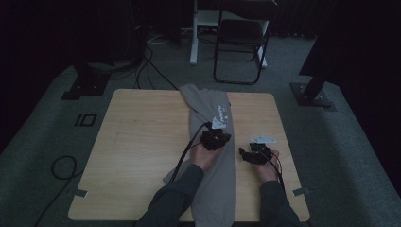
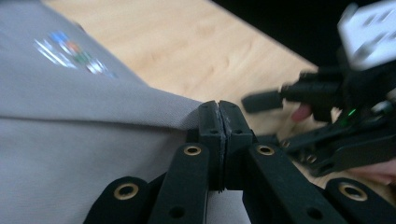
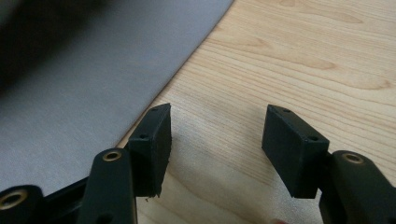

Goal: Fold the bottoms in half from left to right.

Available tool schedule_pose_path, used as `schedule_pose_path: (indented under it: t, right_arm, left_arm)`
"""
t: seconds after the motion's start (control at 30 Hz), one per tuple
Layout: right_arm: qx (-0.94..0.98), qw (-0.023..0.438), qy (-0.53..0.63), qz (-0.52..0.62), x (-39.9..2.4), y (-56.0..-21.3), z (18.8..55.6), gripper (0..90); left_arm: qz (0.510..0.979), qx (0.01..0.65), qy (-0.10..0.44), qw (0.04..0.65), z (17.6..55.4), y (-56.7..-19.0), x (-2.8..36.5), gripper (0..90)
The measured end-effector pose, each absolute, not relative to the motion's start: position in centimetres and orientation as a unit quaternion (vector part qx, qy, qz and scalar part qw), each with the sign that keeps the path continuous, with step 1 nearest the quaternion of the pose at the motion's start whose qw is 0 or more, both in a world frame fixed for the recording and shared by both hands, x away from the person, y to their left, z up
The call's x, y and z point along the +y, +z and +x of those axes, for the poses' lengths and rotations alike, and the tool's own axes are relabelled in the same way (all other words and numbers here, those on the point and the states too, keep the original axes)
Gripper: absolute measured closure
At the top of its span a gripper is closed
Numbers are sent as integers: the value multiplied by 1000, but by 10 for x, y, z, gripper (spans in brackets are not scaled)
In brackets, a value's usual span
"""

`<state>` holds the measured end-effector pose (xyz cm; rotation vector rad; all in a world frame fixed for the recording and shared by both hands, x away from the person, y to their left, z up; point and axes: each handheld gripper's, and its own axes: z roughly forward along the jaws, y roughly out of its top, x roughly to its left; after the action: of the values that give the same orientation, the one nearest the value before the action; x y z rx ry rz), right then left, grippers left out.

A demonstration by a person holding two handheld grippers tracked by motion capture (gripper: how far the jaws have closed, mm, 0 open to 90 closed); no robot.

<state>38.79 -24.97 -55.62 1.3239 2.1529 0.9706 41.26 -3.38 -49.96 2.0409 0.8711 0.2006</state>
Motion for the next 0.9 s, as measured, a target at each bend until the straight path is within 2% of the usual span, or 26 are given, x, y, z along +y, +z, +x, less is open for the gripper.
schedule_pose_path:
  t: [0.03, 0.1, 0.23, 0.27, 0.37, 0.5, 0.73, 0.83, 0.9]
  right_arm:
    - [776, 216, 349, 478, -249, -556, 388, 430]
    - [777, 215, 348, 478, -248, -556, 388, 431]
    - [779, 211, 349, 476, -243, -555, 388, 461]
    - [779, 211, 349, 476, -243, -555, 388, 461]
    - [780, 214, 357, 467, -231, -548, 387, 467]
    - [777, 221, 381, 451, -213, -532, 388, 466]
    - [796, 220, 367, 429, -169, -520, 413, 420]
    - [806, 211, 345, 432, -158, -529, 424, 411]
    - [815, 210, 319, 436, -156, -540, 429, 410]
  left_arm:
    - [825, 353, 73, 436, 414, -504, -33, 863]
    - [825, 352, 63, 438, 415, -505, -25, 767]
    - [811, 363, 82, 452, 411, -494, 7, 742]
    - [811, 363, 82, 452, 411, -494, 7, 742]
    - [811, 379, 112, 431, 412, -493, 40, 743]
    - [819, 396, 117, 398, 415, -510, 58, 734]
    - [835, 398, 113, 364, 414, -535, 55, 718]
    - [845, 395, 121, 340, 413, -543, 52, 770]
    - [840, 398, 121, 349, 413, -545, 55, 809]
